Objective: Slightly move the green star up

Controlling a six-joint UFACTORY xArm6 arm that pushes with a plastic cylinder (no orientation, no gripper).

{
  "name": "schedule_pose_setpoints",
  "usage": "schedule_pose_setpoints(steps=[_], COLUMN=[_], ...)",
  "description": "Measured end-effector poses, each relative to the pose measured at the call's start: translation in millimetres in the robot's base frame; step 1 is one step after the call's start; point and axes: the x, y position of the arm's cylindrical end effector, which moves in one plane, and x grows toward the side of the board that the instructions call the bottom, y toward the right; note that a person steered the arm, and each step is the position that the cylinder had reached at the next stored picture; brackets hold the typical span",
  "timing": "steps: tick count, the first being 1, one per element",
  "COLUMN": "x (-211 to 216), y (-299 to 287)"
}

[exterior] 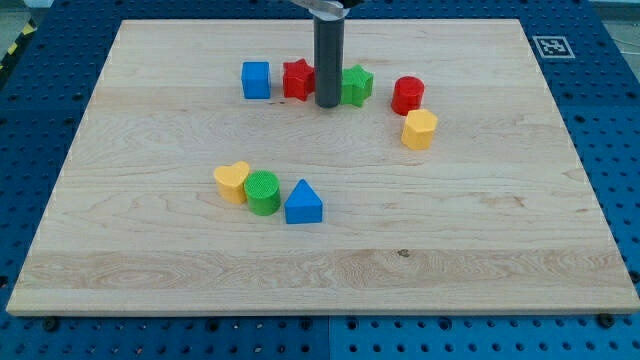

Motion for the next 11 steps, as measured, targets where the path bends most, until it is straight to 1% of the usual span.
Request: schedule_pose_setpoints(steps=[1,3,7,8,9,10,11], x=[18.7,20.2,-9.5,-9.6,-1.7,24.1,49.2], y=[0.0,10.4,33.2,33.2,33.2,41.0,63.2])
